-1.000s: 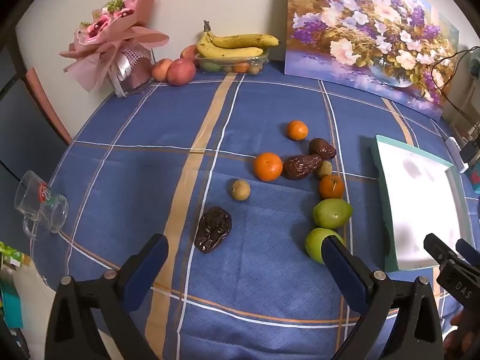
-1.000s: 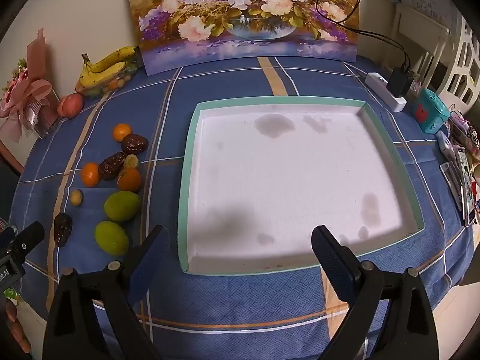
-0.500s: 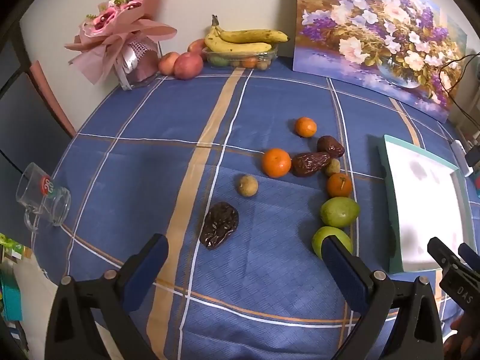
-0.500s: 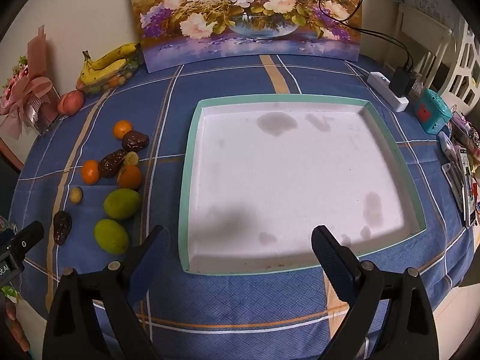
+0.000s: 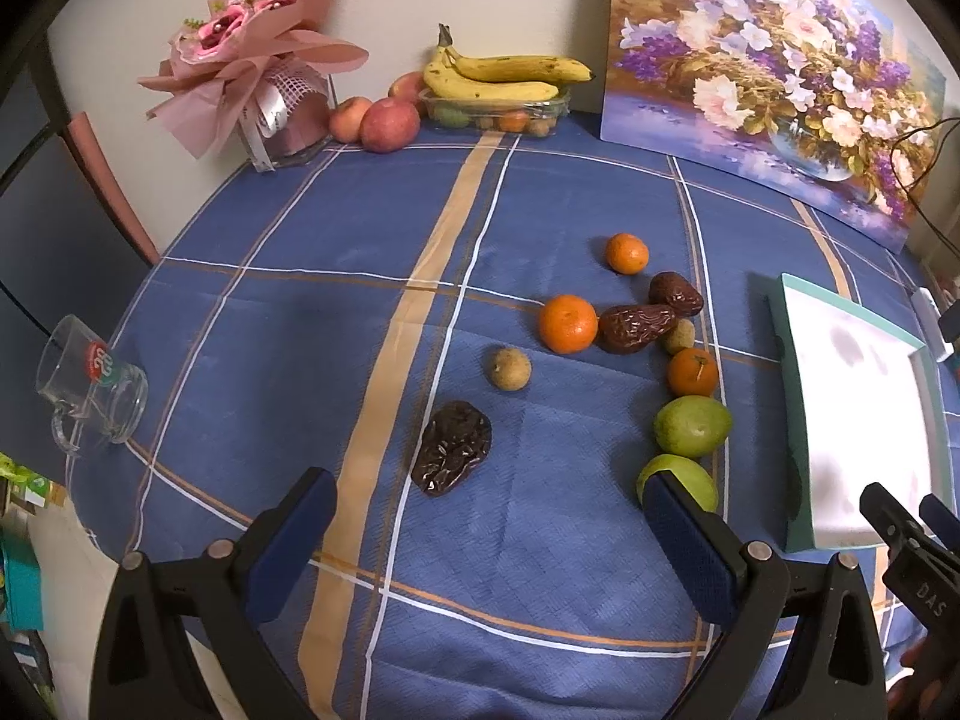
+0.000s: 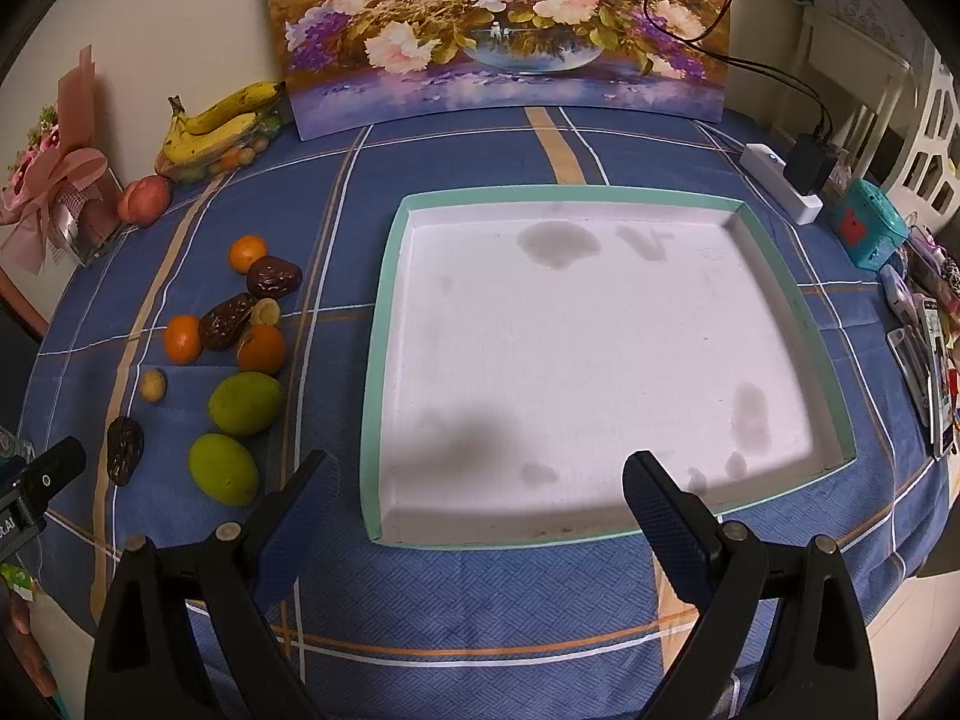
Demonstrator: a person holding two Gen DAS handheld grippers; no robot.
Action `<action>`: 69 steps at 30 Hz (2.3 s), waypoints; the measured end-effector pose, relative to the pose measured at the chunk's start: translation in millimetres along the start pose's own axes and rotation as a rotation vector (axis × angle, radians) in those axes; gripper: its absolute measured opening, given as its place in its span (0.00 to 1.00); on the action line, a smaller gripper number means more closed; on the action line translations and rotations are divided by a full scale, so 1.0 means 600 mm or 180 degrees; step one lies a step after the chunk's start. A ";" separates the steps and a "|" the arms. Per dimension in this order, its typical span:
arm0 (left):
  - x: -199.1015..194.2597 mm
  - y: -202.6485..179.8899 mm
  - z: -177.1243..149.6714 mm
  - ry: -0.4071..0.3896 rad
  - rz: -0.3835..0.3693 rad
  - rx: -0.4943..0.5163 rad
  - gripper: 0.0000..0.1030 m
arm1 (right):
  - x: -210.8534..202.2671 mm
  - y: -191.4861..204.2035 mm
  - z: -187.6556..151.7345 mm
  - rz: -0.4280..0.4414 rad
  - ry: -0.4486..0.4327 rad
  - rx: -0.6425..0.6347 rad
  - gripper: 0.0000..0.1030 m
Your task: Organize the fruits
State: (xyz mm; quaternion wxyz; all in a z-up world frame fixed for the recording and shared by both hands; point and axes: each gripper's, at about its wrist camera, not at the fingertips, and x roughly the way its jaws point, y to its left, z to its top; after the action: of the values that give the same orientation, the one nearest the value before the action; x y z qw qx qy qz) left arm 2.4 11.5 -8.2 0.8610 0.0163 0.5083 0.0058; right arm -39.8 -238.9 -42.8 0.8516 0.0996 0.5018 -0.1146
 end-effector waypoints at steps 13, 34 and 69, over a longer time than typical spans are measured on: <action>-0.001 0.003 0.003 -0.0056 -0.0006 -0.0007 1.00 | 0.002 0.001 -0.002 0.0001 0.0011 -0.0004 0.93; -0.006 0.010 0.005 -0.0228 -0.0021 -0.0015 1.00 | 0.007 0.005 -0.005 -0.0008 0.0056 -0.0039 0.93; -0.014 0.026 0.011 -0.0291 -0.0291 -0.0153 1.00 | 0.006 0.012 0.002 0.0042 -0.0014 -0.0036 0.93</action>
State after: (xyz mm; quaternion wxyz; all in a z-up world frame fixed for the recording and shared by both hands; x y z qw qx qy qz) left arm 4.2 26.6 3.1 0.8828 -0.0274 0.4684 -0.0220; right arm -35.0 -232.7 -45.0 0.8540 0.0977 0.4999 -0.1064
